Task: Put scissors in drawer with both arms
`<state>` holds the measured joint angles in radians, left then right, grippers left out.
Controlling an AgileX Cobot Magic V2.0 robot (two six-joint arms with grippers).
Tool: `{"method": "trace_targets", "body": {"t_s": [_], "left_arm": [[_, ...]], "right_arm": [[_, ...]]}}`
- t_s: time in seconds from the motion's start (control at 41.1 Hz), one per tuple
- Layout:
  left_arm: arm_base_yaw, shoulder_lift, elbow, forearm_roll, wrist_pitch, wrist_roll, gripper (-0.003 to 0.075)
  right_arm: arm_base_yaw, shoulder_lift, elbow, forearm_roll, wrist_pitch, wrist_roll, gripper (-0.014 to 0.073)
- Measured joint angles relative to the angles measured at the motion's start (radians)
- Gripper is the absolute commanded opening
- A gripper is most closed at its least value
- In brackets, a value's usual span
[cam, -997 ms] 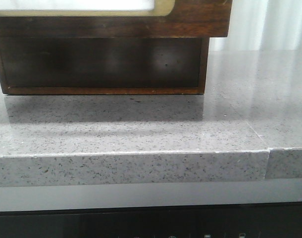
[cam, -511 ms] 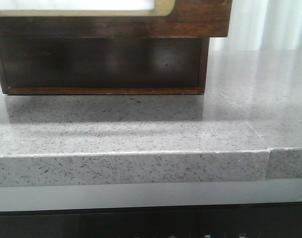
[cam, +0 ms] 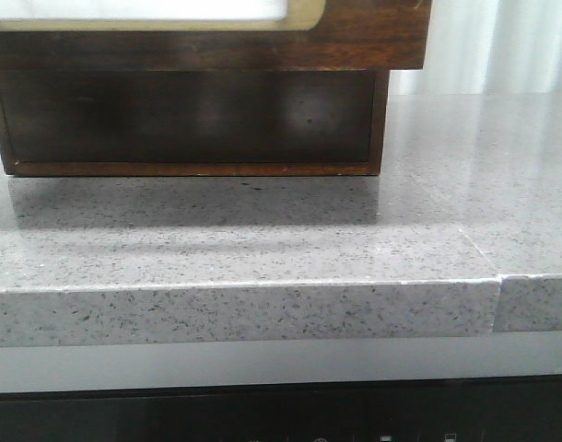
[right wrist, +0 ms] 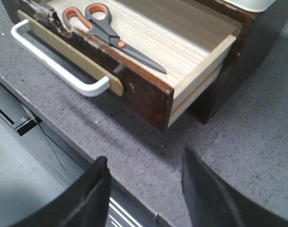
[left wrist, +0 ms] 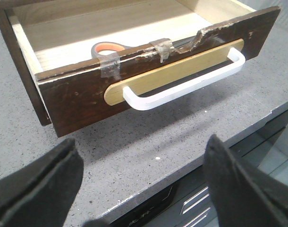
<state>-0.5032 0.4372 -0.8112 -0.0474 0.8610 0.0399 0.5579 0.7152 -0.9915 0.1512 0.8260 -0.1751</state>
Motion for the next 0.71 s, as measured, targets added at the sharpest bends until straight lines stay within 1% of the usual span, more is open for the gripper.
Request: {"method": "trace_targets", "body": {"t_s": [0.073, 0.122, 0.195, 0.243, 0.341, 0.462, 0.535, 0.56, 0.706], "left_arm": [[0.0, 0.0, 0.0, 0.0, 0.0, 0.0, 0.0519], [0.0, 0.0, 0.0, 0.0, 0.0, 0.0, 0.0496], [0.0, 0.0, 0.0, 0.0, 0.0, 0.0, 0.0425], [0.0, 0.0, 0.0, 0.0, 0.0, 0.0, 0.0366], [0.0, 0.0, 0.0, 0.0, 0.0, 0.0, 0.0239], [0.0, 0.0, 0.0, 0.0, 0.0, 0.0, 0.0092], [0.0, 0.0, 0.0, 0.0, 0.0, 0.0, 0.0004], [0.0, 0.0, 0.0, 0.0, 0.0, 0.0, -0.0015], [0.0, 0.0, 0.0, 0.0, 0.0, 0.0, -0.002]], "right_arm": [[0.0, -0.041, 0.02, 0.0, 0.006, 0.0, 0.0382], [0.0, -0.061, 0.034, 0.0, 0.009, 0.0, 0.038], [0.0, -0.077, 0.043, 0.0, 0.012, 0.0, 0.0353], [0.0, -0.082, 0.047, 0.0, 0.014, 0.0, 0.0307], [0.0, -0.083, 0.049, 0.0, 0.026, 0.0, 0.0167], [0.0, -0.083, 0.049, 0.0, 0.031, 0.0, 0.0017], [0.0, -0.083, 0.049, 0.0, 0.033, 0.0, -0.0045], [0.0, -0.083, 0.049, 0.0, 0.033, 0.0, -0.0065], [0.0, -0.083, 0.049, 0.0, 0.033, 0.0, -0.0069]]}}
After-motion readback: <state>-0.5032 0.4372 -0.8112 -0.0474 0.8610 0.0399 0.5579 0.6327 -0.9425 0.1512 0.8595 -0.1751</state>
